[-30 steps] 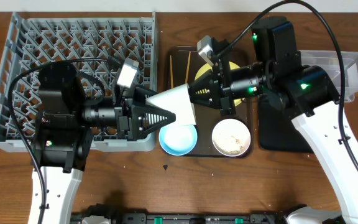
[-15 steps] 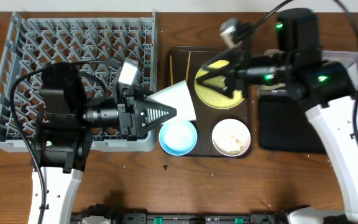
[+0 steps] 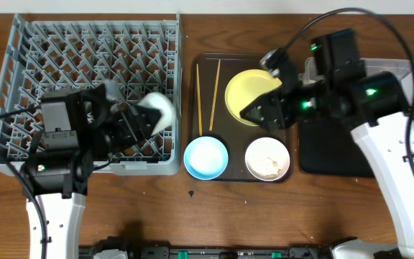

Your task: Sort waste into correct bins and load items into the dishwasher

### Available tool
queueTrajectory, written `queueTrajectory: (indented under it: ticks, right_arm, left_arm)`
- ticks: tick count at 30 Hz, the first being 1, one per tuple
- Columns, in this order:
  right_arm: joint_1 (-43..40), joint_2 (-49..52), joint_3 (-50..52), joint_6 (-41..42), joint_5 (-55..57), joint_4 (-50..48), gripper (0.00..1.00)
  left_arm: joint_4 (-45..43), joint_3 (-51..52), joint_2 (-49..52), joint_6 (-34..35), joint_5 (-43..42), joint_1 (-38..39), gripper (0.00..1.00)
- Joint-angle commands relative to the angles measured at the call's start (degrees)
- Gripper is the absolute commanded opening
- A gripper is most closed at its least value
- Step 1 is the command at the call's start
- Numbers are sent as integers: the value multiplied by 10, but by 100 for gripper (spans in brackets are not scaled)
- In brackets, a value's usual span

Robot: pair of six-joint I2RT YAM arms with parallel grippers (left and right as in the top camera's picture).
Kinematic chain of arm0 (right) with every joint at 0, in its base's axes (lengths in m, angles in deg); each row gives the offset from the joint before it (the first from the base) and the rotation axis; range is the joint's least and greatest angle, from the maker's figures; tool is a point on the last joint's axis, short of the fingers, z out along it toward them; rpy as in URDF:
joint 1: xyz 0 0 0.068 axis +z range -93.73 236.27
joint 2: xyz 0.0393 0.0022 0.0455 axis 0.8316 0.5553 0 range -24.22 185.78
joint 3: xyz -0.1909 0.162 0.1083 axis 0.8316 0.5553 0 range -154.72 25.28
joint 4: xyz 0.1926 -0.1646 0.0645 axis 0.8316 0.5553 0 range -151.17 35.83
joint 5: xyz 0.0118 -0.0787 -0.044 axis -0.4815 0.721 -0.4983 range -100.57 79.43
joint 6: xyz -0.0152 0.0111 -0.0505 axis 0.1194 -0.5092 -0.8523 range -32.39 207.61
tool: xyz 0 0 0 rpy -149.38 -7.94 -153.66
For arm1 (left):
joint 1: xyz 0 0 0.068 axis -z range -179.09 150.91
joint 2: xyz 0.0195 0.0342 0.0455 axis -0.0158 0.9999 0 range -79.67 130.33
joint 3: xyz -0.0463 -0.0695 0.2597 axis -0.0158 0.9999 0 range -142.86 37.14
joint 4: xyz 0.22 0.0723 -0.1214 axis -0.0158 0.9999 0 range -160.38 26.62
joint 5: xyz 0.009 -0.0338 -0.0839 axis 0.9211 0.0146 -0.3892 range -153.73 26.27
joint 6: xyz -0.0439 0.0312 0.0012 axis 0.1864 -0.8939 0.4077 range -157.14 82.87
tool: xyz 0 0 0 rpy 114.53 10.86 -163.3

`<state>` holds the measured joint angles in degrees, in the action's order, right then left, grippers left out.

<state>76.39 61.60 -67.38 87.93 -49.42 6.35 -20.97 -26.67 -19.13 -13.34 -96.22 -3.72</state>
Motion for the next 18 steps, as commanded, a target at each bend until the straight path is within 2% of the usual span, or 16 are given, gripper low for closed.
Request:
queueTrajectory:
  ticks: [1,5,10,11,13,18]
  right_arm:
    - [47,-10,-2,3,94,7,60]
    - [89,-9,-2,3,131,3,63]
    - [108,-9,-2,3,138,2,63]
    - [110,-9,-2,3,138,3,63]
    - [111,-9,-2,3,138,4,63]
    - [111,-9,-2,3,138,5,63]
  left_arm:
    - [40,-22,1,-10,297,-11,43]
    - [71,-22,33,-10,428,-11,43]
    - [71,-22,102,-12,432,-11,44]
    - [71,-22,117,-12,430,-11,49]
    - [74,-22,143,-12,428,-11,50]
    - [73,-22,192,-12,382,-11,50]
